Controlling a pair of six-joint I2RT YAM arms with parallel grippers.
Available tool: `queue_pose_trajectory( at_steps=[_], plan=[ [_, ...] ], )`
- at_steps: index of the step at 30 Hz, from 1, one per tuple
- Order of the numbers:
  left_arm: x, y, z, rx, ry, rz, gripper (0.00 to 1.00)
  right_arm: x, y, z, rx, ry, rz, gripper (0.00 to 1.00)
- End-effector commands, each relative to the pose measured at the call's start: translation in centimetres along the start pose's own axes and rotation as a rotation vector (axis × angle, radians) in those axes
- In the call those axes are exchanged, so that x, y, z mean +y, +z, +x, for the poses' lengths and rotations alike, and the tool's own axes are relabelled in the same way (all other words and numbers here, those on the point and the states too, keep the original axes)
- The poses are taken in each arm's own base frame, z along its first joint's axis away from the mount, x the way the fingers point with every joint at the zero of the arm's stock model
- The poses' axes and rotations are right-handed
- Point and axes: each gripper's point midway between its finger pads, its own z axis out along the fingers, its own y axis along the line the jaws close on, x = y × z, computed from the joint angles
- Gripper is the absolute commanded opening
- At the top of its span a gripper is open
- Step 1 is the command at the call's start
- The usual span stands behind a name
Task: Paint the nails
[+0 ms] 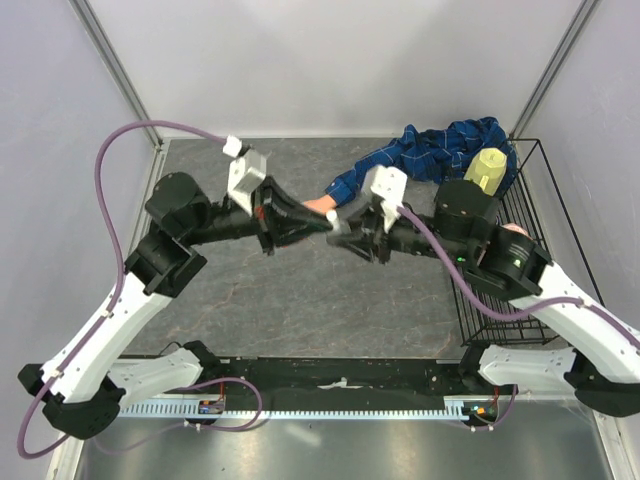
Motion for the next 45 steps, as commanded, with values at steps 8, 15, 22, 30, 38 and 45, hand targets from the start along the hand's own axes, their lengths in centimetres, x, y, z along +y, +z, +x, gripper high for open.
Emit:
queue_pose_trajectory(
  at_steps=[8,15,22,30,38,45],
  plan=[
    [-8.3,-2.5,-1.6,0.010,0.092,0.365,0.39,9.1,-2.2,-0.8,-0.108,0.035,-0.493,0.00],
    [-5.9,-4.1,-4.1,-0.082,0.093,0.067,0.82,4.4,-1.2,0.8,-0.043,0.061,-0.198,0.00],
    [-0.3,-3.6,-3.8,-0.073,-0.048,-0.240,0.67,0.7,0.0,1.4,0.009,0.075,0.007,0.00],
    [2.8,-2.0,-1.3,-0.020,-0.198,-0.340,0.59,-1.3,0.3,1.7,0.022,0.074,0.114,0.00],
    [2.7,-0.8,-0.4,0.019,-0.202,-0.311,0.54,-1.5,0.6,1.8,0.029,0.078,0.123,0.00],
    [1.9,0.3,0.9,0.082,-0.172,-0.295,0.50,-1.7,0.8,1.7,0.029,0.079,0.128,0.00]
  ],
)
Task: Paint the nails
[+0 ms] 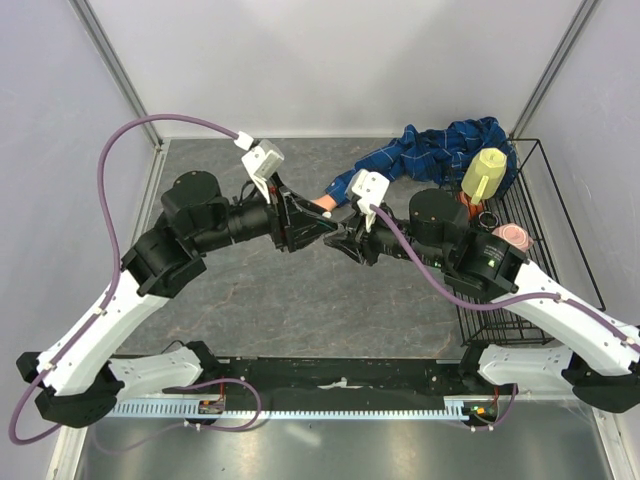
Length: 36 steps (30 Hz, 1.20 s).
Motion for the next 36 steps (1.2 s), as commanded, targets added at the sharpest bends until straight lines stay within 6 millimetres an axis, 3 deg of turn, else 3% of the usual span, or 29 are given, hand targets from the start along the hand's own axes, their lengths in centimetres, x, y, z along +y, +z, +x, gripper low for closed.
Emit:
queue_pose_trajectory(
  at_steps=[1,8,10,12,13,14,16,18,19,22,24,26,27,28,30,31,32,34,36],
  plan=[
    [-0.3,0.7,0.1,0.027,0.038,-0.018,0.49,-0.4,-0.6,-2.8,-0.072,0.006,0.023,0.00],
    [1.1,0.9,0.1,0.027,0.066,-0.098,0.32,-0.2,-0.6,-2.6,-0.071,0.006,0.016,0.00],
    [1.3,0.9,-0.1,0.022,0.067,-0.110,0.20,-0.1,-0.7,-2.5,-0.071,0.005,0.011,0.00],
    [1.6,1.0,0.0,0.022,0.069,-0.123,0.02,-0.2,-0.7,-2.5,-0.073,0.004,0.013,0.00],
    [1.8,0.9,0.0,0.021,0.071,-0.133,0.02,-0.3,-0.7,-2.6,-0.074,0.005,0.020,0.05],
    [2.4,0.7,-0.1,0.012,0.077,-0.170,0.02,-0.5,-0.6,-2.5,-0.070,0.006,0.034,0.27],
    [3.9,0.4,-0.2,0.014,0.115,-0.246,0.02,-2.4,-0.8,-1.8,-0.057,0.029,0.144,0.56],
    [7.5,-0.8,-0.3,0.009,0.150,-0.447,0.02,-3.9,-1.6,-1.4,-0.059,0.043,0.238,0.98],
    [8.9,-1.2,-0.4,0.011,0.183,-0.525,0.02,-5.0,-1.7,-0.5,-0.046,0.067,0.307,0.98],
    [15.7,-4.1,-0.1,0.010,0.250,-0.876,0.02,-6.4,-2.7,1.1,-0.033,0.092,0.408,0.98],
    [19.5,-5.9,-0.4,-0.020,0.219,-1.028,0.02,-6.8,-3.3,1.6,-0.038,0.105,0.436,0.98],
    [24.0,-8.6,0.8,-0.041,0.194,-1.219,0.02,-7.1,-3.8,2.5,-0.036,0.125,0.465,0.98],
    [25.5,-9.0,-0.4,-0.145,0.187,-1.273,0.02,-7.1,-3.7,3.3,-0.028,0.129,0.467,0.98],
    [27.8,-9.5,2.1,-0.112,0.190,-1.323,0.02,-7.0,-3.8,3.4,-0.033,0.142,0.465,0.98],
    [31.2,-11.7,2.5,-0.175,0.183,-1.436,0.02,-6.7,-4.1,3.6,-0.050,0.155,0.455,0.98],
    [33.5,-11.9,3.9,-0.169,0.159,-1.487,0.02,-6.6,-4.1,3.7,-0.051,0.159,0.451,0.98],
    [35.5,-13.9,4.1,-0.183,0.119,-1.558,0.02,-6.5,-4.4,3.5,-0.063,0.168,0.444,0.98],
    [38.5,-14.8,5.9,-0.196,0.021,-1.619,0.02,-6.3,-4.8,3.6,-0.072,0.173,0.439,0.98],
    [40.7,-16.4,5.8,-0.277,-0.020,-1.666,0.02,-6.3,-5.1,3.8,-0.074,0.175,0.439,0.98]
  ],
)
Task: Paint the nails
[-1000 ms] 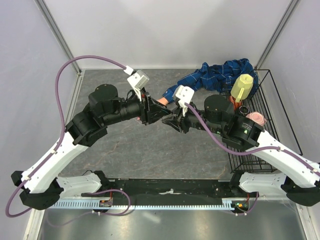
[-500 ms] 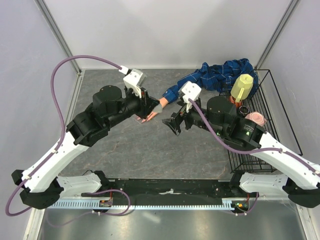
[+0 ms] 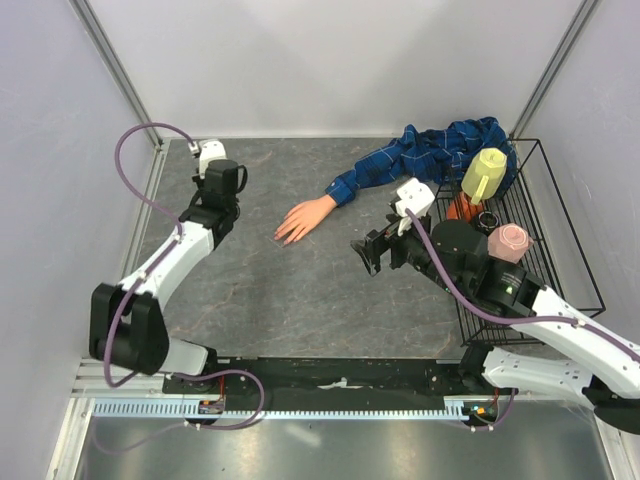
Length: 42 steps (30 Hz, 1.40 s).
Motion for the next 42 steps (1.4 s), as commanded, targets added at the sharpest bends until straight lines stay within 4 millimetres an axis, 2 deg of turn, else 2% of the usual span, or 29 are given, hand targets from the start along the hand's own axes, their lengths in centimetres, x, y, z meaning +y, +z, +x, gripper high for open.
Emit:
queue_pose_trajectory(
  at_steps=[1,3,5,7,8,9,12,15,17,21,25,30,35,38,39,41,42],
  plan=[
    [3.4,3.9,-4.1,-0.198,-0.299,-0.147,0.02,-0.6,-1.2,-1.7,-0.081,0.058,0.017,0.98],
    [4.2,6.0,-3.3,-0.193,-0.336,-0.181,0.02,-0.5,-1.5,-1.5,-0.081,0.064,0.013,0.98],
    [5.1,8.3,-1.4,-0.138,-0.353,-0.223,0.02,-0.6,-1.8,-1.6,-0.090,0.070,0.009,0.98],
    [5.5,9.8,-0.8,-0.118,-0.373,-0.264,0.02,-0.7,-2.1,-1.6,-0.096,0.076,0.012,0.98],
    [5.8,11.0,1.2,-0.069,-0.350,-0.299,0.02,-0.7,-2.3,-1.7,-0.099,0.077,0.010,0.98],
    [6.1,11.5,1.1,-0.071,-0.362,-0.324,0.02,-0.8,-2.3,-1.7,-0.100,0.078,0.012,0.98],
    [6.5,13.2,3.3,-0.031,-0.394,-0.335,0.02,-1.0,-2.6,-1.8,-0.107,0.079,0.017,0.98],
    [7.2,14.2,5.0,0.000,-0.441,-0.348,0.02,-1.0,-2.7,-1.6,-0.104,0.074,0.016,0.98],
    [7.6,14.5,5.4,0.003,-0.446,-0.355,0.02,-1.1,-2.6,-1.3,-0.095,0.070,0.022,0.98],
    [7.6,15.0,6.0,0.015,-0.432,-0.356,0.02,-0.9,-2.3,-0.9,-0.083,0.068,0.019,0.98],
    [7.5,15.6,7.7,0.065,-0.406,-0.371,0.02,-0.6,-1.8,-0.9,-0.085,0.079,0.010,0.98],
    [6.9,16.2,8.7,0.106,-0.425,-0.367,0.02,-0.4,-2.0,-1.5,-0.103,0.090,-0.005,0.98],
    [7.2,16.3,9.3,0.116,-0.406,-0.384,0.02,-0.5,-2.2,-1.4,-0.105,0.096,-0.002,0.98],
    [7.1,16.3,9.2,0.118,-0.398,-0.377,0.14,-0.5,-2.2,-1.4,-0.103,0.097,-0.002,0.98],
    [7.2,16.2,9.2,0.120,-0.395,-0.379,0.26,-0.4,-2.1,-1.4,-0.102,0.098,-0.002,0.98],
    [7.2,16.1,9.1,0.123,-0.389,-0.380,0.38,-0.3,-2.2,-1.7,-0.109,0.101,-0.008,0.98],
    [7.3,15.9,8.7,0.121,-0.391,-0.382,0.48,-0.2,-2.3,-1.6,-0.108,0.102,-0.014,0.98]
  ],
)
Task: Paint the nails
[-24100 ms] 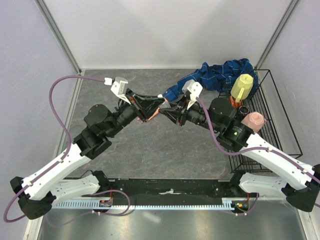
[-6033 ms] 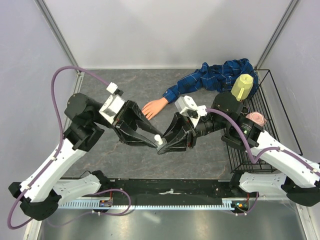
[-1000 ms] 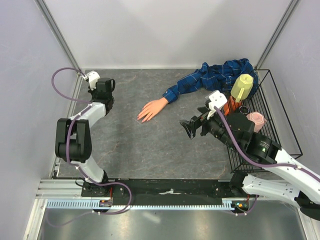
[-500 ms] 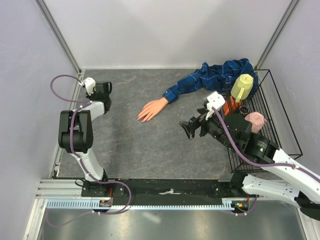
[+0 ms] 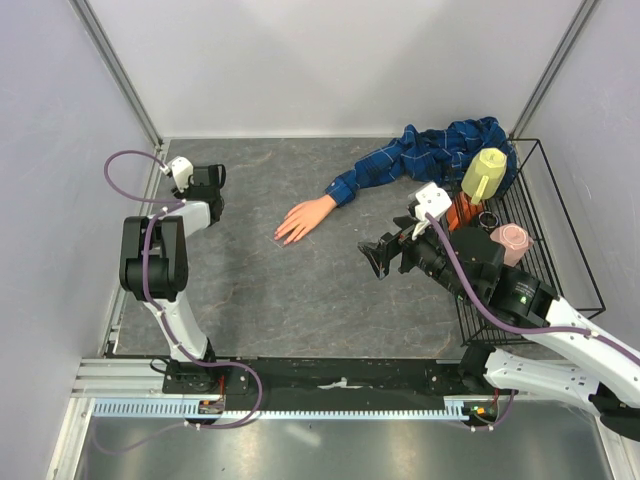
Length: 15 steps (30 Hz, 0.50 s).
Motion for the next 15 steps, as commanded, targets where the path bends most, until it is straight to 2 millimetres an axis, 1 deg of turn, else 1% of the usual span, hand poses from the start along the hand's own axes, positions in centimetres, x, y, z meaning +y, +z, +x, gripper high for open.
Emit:
queue_pose_trajectory(
  at_steps=[1,2,3,5,6,7,8,9,10,11,12,13,14,15],
  plan=[
    [-0.5,-0.4,-2.5,-0.037,-0.060,-0.006,0.53,0.1,-0.3,-1.6,-0.056,0.035,-0.004,0.98],
    [-0.5,-0.8,-2.7,-0.029,-0.061,-0.002,0.57,0.1,-0.4,-1.6,-0.057,0.037,-0.006,0.98],
    [-0.7,-1.5,-3.8,-0.040,-0.077,0.013,0.63,0.1,-0.5,-1.8,-0.062,0.038,-0.002,0.98],
    [-1.0,-2.5,-4.8,-0.030,-0.096,0.038,0.70,-0.6,-0.6,-2.2,-0.068,0.052,0.036,0.98],
    [-0.8,-3.6,-5.5,-0.017,-0.101,0.045,0.76,-1.0,-0.8,-1.9,-0.053,0.052,0.062,0.98],
    [-1.4,-4.4,-6.5,-0.009,-0.127,0.080,0.78,-2.1,-1.2,-2.8,-0.070,0.072,0.125,0.98],
    [-1.5,-5.3,-7.2,-0.004,-0.141,0.101,0.79,-2.6,-1.2,-3.0,-0.064,0.079,0.159,0.98],
    [-1.3,-6.2,-7.2,0.030,-0.144,0.111,0.80,-3.3,-1.7,-2.8,-0.042,0.072,0.199,0.98],
    [-2.1,-8.3,-9.0,0.027,-0.181,0.190,0.81,-4.3,-2.5,-4.4,-0.072,0.095,0.254,0.98],
    [-2.4,-9.6,-9.7,0.037,-0.194,0.230,0.90,-4.8,-2.7,-4.8,-0.064,0.090,0.286,0.98],
    [-2.6,-10.8,-10.2,0.047,-0.203,0.273,0.93,-5.3,-3.8,-5.9,-0.063,0.092,0.306,0.98],
    [-3.5,-13.6,-12.1,0.042,-0.232,0.389,0.93,-5.6,-4.2,-6.4,-0.062,0.094,0.328,0.98],
    [-4.1,-15.1,-13.0,0.042,-0.240,0.455,0.94,-6.4,-4.8,-6.9,-0.062,0.089,0.370,0.98],
    [-4.7,-16.8,-14.0,0.037,-0.234,0.532,0.96,-6.8,-5.9,-8.1,-0.073,0.092,0.385,0.98]
  ],
)
